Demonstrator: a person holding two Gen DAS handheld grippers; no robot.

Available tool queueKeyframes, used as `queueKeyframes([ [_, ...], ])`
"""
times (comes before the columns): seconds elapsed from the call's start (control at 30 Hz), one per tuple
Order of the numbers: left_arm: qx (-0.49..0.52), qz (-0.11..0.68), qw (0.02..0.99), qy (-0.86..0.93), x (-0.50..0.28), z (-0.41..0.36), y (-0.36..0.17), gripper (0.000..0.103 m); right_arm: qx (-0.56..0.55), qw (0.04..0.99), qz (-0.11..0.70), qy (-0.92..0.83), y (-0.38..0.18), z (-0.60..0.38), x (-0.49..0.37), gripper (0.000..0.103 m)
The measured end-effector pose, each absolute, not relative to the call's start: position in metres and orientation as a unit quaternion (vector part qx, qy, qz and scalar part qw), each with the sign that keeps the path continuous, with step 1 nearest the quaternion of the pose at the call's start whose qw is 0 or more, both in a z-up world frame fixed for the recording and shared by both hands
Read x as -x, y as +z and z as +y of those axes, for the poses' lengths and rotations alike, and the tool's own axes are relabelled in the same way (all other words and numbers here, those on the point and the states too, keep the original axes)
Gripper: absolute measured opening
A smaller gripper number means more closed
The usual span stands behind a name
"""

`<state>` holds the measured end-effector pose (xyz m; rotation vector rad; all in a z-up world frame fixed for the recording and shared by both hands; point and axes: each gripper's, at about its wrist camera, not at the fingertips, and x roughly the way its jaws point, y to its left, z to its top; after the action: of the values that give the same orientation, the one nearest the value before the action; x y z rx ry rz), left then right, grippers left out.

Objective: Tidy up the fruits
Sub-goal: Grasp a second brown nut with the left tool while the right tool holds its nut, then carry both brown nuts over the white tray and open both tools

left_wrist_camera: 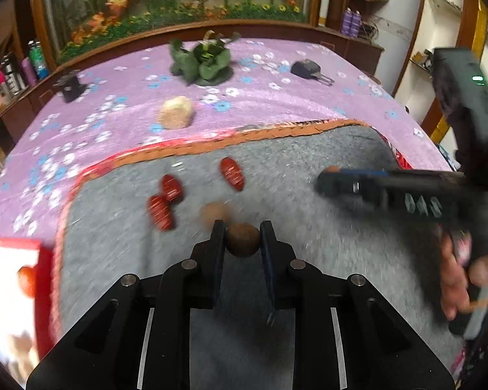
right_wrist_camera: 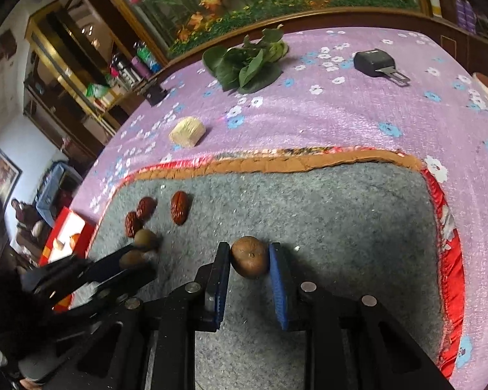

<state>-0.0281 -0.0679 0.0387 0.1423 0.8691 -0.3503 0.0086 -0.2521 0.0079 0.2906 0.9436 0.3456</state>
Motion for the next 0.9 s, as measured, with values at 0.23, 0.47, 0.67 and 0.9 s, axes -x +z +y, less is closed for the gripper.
queueKeyframes([
  [0.23,-0.047,0.378,0.915,-0.131,0.093,-0.009,0.066,0.021,-0.172,0.888,0.404,0.139,0.016,-0.271,-0.005,0.024],
  [0.47,-0.026,0.336,0.939,-0.069,0.142,0.06,0.085,0.021,-0.2,0.903,0.363,0.114,0.025,-0.28,0.006,0.024],
  [0.67,-0.002,0.31,0.951,-0.008,0.162,0.12,0.093,0.021,-0.183,0.888,0.365,0.212,0.049,-0.19,0.031,0.024],
  [0.9,0.011,0.298,0.952,0.064,0.176,0.17,0.083,0.021,-0.119,0.846,0.367,0.368,0.063,-0.023,0.071,0.023],
])
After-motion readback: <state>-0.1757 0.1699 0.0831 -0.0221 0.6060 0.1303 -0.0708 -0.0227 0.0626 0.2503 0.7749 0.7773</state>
